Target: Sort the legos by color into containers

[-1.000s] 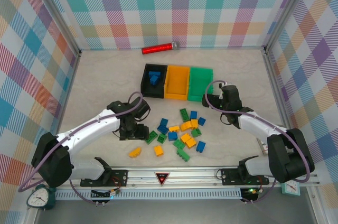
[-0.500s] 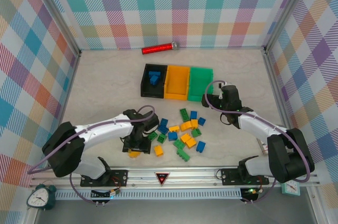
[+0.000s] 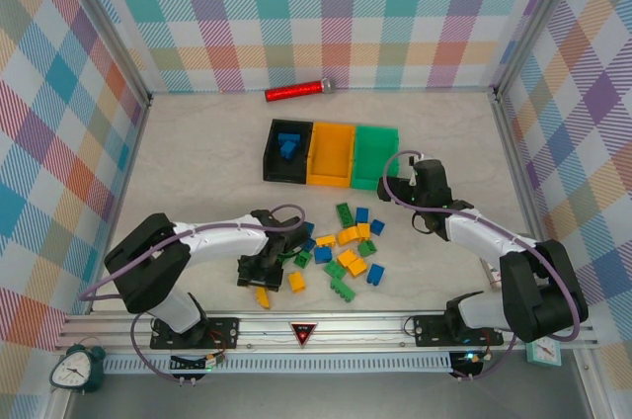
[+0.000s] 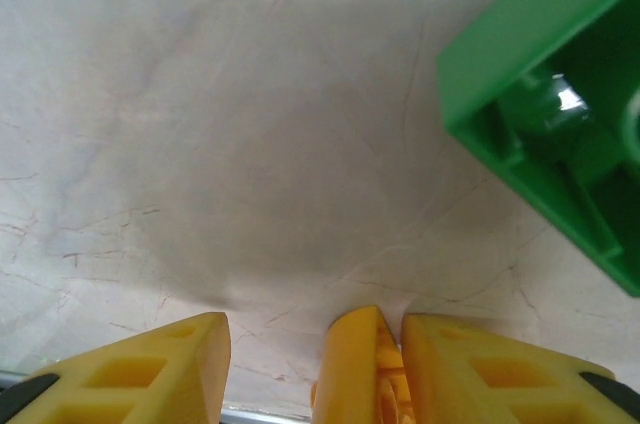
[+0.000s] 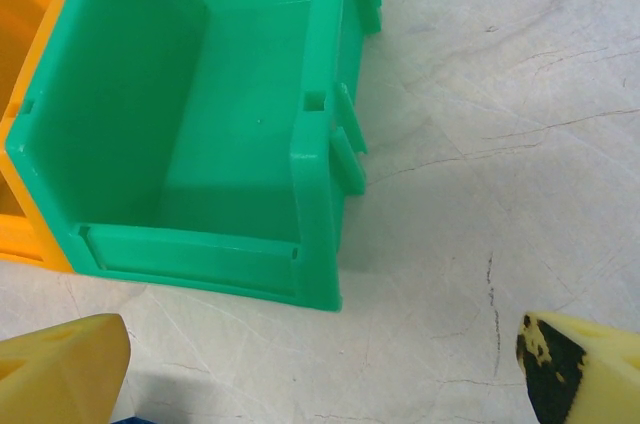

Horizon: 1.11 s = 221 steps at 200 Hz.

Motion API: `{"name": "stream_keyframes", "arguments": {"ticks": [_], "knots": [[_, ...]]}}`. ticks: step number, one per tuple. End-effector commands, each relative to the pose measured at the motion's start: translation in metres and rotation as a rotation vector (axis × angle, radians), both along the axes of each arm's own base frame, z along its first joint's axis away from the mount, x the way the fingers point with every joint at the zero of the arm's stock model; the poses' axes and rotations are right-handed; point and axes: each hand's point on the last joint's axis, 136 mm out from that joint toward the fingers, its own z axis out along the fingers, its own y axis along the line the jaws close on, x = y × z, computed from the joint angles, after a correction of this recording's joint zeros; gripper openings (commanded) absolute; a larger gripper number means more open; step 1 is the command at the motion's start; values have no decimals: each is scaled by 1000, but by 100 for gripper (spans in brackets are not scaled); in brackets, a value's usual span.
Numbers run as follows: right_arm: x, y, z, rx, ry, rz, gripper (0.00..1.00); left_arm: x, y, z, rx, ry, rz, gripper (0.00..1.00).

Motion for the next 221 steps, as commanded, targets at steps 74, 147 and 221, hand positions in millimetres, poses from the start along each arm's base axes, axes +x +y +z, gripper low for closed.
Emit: {"name": "stream_keyframes", "arguments": {"ticks": [74, 147, 221], "knots": [[5, 4, 12, 4, -27, 5, 99, 2, -15, 0, 4, -50, -48, 15], [6, 2, 13, -7, -30, -2, 99, 57, -48, 43, 19, -224, -142, 6], [7, 0, 14, -18, -32, -10, 99, 210, -135, 130, -269, -593, -168, 0]]}}
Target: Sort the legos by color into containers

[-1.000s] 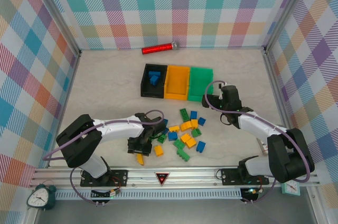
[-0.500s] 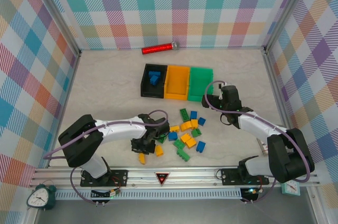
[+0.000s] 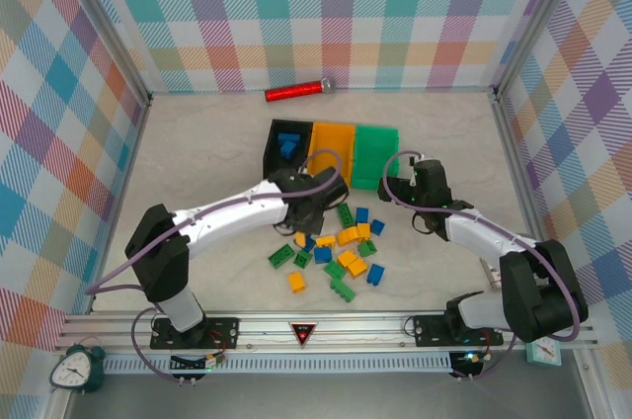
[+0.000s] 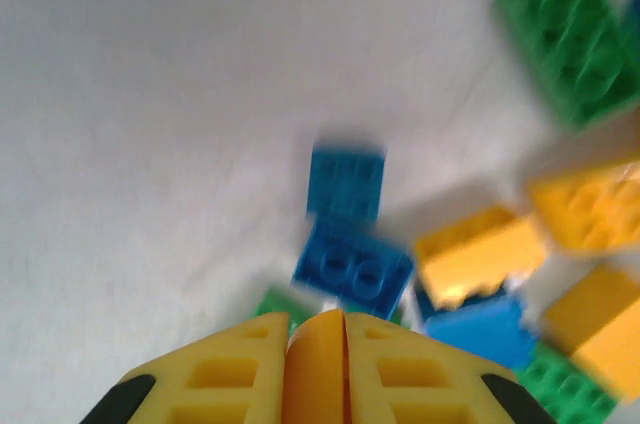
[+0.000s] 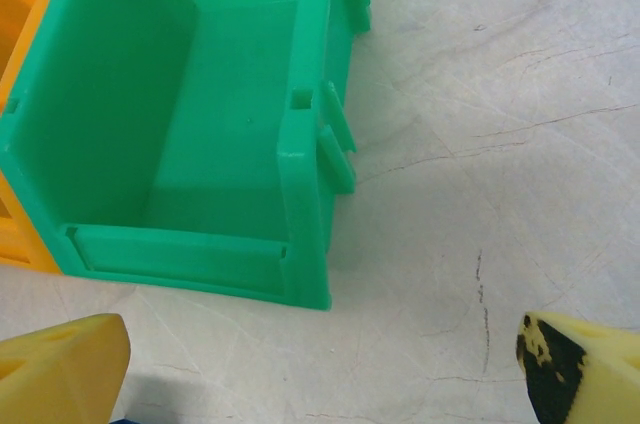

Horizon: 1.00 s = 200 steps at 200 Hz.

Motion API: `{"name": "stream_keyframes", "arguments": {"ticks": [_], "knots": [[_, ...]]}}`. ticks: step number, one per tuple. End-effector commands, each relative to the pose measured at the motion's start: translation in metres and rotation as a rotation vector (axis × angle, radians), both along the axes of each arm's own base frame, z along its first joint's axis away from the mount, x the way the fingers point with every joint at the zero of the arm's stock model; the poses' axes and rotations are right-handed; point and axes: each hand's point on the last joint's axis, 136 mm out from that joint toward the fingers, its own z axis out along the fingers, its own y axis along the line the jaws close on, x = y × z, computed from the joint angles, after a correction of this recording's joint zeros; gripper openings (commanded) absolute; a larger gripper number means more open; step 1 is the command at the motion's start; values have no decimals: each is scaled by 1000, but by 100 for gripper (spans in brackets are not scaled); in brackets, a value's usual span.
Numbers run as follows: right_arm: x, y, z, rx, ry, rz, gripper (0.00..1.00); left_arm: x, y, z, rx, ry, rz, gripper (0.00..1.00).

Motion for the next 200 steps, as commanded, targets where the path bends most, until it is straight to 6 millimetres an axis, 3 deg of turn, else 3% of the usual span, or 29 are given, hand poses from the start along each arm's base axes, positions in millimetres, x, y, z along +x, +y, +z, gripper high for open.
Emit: {"name": "stream_keyframes", "arguments": {"ticks": [1, 26, 52, 99, 111, 124, 131, 172, 200], "knots": [[7, 2, 15, -5, -34, 1, 99, 65, -27, 17, -112, -106, -27, 0], [7, 4, 16, 5, -33, 1, 99, 114, -80, 45, -352, -130, -67, 1], [7, -2, 16, -2, -41, -34, 99, 154, -116, 57, -393, -173, -104, 1], [3, -13, 28, -4, -101, -80, 99, 208, -150, 57, -424, -268, -80, 5], [3, -11, 27, -1, -96, -75, 99, 217, -157, 59, -451, -291, -80, 19], [4, -10, 26, 1, -90, -72, 99, 221, -164, 60, -476, -299, -85, 54], [4, -10, 25, 1, -85, -69, 99, 221, -165, 61, -482, -299, -85, 64], [3, 0, 22, 44, -65, -37, 99, 202, -145, 62, -457, -290, -73, 72], [2, 11, 23, 77, -60, 2, 99, 179, -109, 78, -473, -360, -17, 75]]}}
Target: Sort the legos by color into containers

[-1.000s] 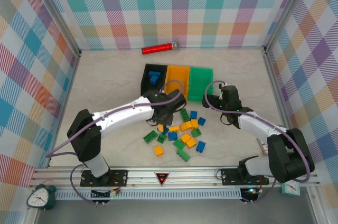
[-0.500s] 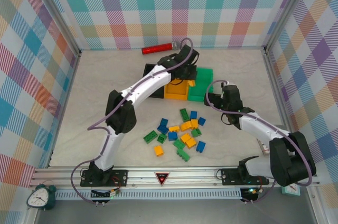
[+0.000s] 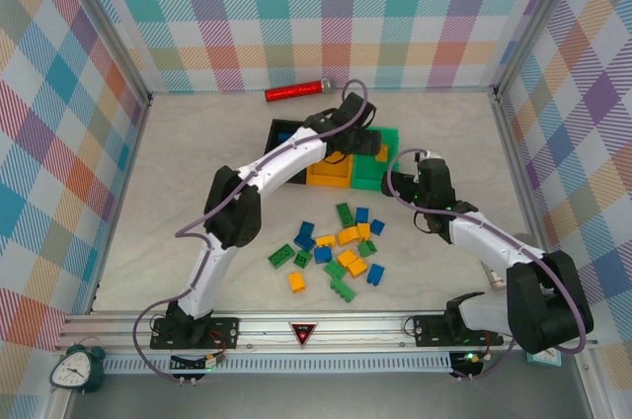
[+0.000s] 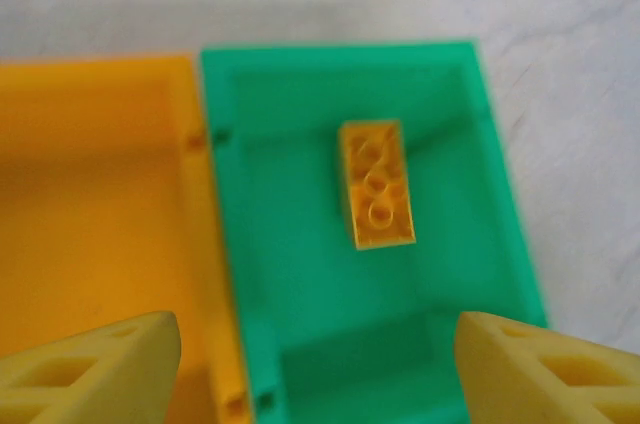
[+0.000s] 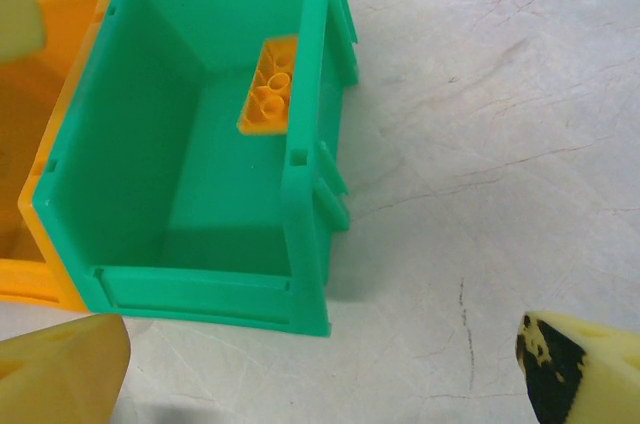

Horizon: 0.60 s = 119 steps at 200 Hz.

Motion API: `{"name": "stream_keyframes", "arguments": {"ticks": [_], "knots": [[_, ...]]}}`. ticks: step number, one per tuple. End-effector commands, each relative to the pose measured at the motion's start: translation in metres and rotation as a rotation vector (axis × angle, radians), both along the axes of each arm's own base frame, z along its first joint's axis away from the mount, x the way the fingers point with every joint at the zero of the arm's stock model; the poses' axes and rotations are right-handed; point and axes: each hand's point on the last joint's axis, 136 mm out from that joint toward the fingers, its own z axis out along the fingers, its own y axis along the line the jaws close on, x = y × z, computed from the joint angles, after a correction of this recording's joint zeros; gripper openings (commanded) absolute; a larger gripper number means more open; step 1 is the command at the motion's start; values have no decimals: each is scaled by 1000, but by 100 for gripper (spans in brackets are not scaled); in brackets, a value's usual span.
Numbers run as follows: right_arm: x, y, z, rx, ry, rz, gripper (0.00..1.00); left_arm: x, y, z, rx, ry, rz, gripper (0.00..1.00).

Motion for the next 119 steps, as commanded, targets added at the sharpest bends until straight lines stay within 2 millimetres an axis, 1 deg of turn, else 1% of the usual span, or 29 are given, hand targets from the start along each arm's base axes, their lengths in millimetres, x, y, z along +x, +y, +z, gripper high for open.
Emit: {"name": "stream_keyframes", "arguments": {"ticks": [1, 4, 8, 16, 23, 26, 34, 50, 58, 72, 77, 83, 93, 101, 119], "knots": [[-1, 16, 2, 52, -2, 48, 99, -10, 25, 61, -91, -133, 59, 75], [-1, 17, 1, 52, -1, 55, 99, -11, 28, 58, -93, -136, 71, 75], [-1, 20, 2, 52, -3, 65, 100, -14, 34, 63, -110, -150, 87, 75], [-2, 26, 2, 50, -6, 92, 100, -17, 46, 66, -142, -168, 123, 75], [-1, 33, 3, 50, -13, 125, 100, -21, 58, 62, -169, -166, 164, 75], [-1, 36, 4, 46, -15, 141, 100, -20, 60, 65, -200, -179, 180, 75], [-1, 43, 5, 36, -13, 173, 100, -22, 71, 63, -247, -179, 218, 75], [-3, 55, 5, 41, 19, 233, 99, -29, 82, 57, -322, -172, 230, 74], [-4, 62, 8, 57, 37, 259, 98, -32, 87, 52, -324, -156, 225, 74], [-16, 71, 1, 82, 109, 282, 96, -40, 98, 43, -280, -116, 218, 73], [-21, 74, -2, 85, 139, 282, 95, -43, 101, 42, -267, -112, 217, 73], [-26, 75, -7, 84, 172, 273, 92, -46, 105, 41, -255, -111, 212, 73], [-35, 80, -14, 82, 219, 269, 90, -51, 109, 43, -251, -122, 202, 73], [-41, 86, -18, 73, 253, 282, 88, -52, 111, 43, -251, -138, 197, 73], [-45, 89, -31, -10, 349, 266, 84, -50, 117, 40, -251, -137, 200, 73]]}}
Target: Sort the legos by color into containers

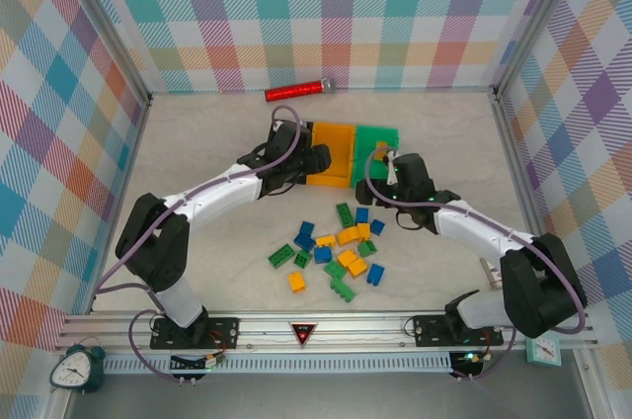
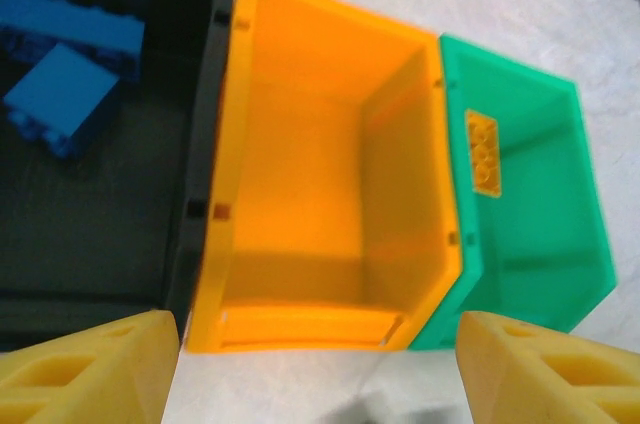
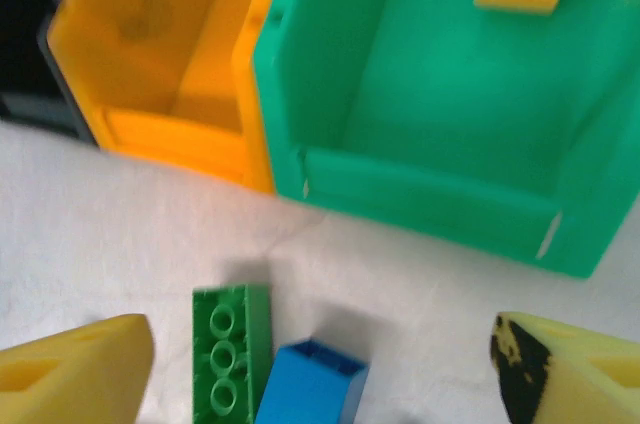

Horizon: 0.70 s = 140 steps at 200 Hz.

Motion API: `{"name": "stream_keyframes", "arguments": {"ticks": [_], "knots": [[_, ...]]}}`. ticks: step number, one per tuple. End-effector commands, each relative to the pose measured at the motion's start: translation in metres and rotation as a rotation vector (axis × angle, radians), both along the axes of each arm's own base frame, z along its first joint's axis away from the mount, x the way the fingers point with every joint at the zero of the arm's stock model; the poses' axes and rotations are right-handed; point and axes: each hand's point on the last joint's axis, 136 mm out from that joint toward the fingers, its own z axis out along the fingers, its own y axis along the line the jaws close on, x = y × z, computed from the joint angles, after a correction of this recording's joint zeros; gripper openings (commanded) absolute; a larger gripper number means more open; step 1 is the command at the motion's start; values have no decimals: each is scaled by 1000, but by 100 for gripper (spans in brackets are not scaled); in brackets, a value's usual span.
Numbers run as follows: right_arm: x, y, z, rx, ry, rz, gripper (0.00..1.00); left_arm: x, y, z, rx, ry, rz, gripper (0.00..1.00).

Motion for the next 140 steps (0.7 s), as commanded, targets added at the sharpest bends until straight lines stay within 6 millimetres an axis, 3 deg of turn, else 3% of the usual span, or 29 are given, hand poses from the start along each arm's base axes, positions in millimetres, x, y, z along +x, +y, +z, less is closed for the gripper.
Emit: {"name": "stream_keyframes", "arguments": {"ticks": [1, 37, 94, 140], "knots": [[-18, 5, -24, -93, 171, 0, 84, 2, 1, 27, -54, -68, -23, 73], [-16, 10, -44, -247, 240, -1, 71, -1, 0, 29, -55, -52, -87, 72], [-24, 19, -69, -296, 326, 2, 62, -1, 41, 34, 21, -61, -23, 72], [-29, 31, -81, -286, 352, 13, 40, -7, 73, 41, 52, -76, 41, 71]]}}
